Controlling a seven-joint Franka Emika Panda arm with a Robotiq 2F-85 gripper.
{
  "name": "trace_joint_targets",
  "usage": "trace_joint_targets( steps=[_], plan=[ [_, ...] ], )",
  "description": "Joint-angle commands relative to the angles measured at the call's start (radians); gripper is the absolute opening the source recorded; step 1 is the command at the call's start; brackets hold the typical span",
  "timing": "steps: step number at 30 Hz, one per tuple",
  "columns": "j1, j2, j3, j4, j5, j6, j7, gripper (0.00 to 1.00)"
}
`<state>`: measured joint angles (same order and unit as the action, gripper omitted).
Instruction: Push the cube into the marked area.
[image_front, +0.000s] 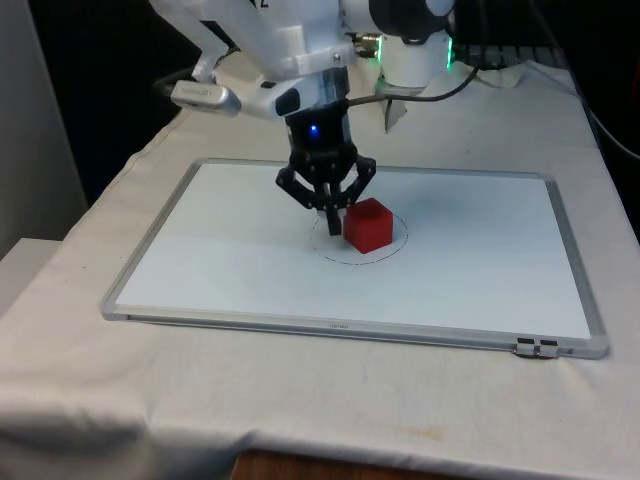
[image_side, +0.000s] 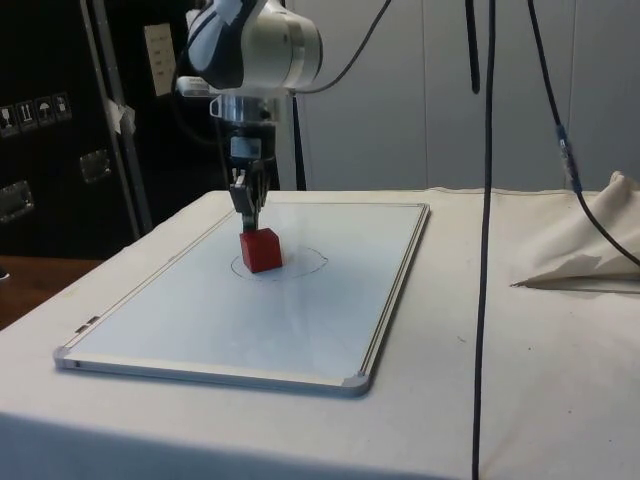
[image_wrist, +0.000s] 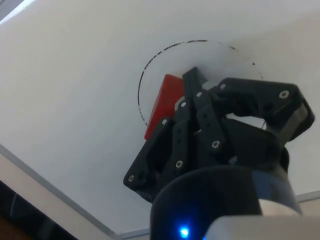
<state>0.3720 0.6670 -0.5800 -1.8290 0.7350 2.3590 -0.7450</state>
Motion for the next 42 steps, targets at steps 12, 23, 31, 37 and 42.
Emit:
trace_joint_targets(
  steps=[12, 23, 31, 37, 42],
  plan=[
    [0.008, -0.081, -0.032, -0.016, -0.075, -0.037, 0.014, 0.0],
    [0.011, -0.146, -0.032, -0.014, -0.143, -0.078, -0.001, 0.0],
    [0.012, -0.196, -0.027, -0.009, -0.201, -0.108, 0.003, 0.0],
    [0.02, -0.236, -0.019, -0.01, -0.256, -0.116, 0.033, 0.0],
    [0.019, -0.259, -0.01, -0.014, -0.289, -0.114, 0.057, 0.0]
  ],
)
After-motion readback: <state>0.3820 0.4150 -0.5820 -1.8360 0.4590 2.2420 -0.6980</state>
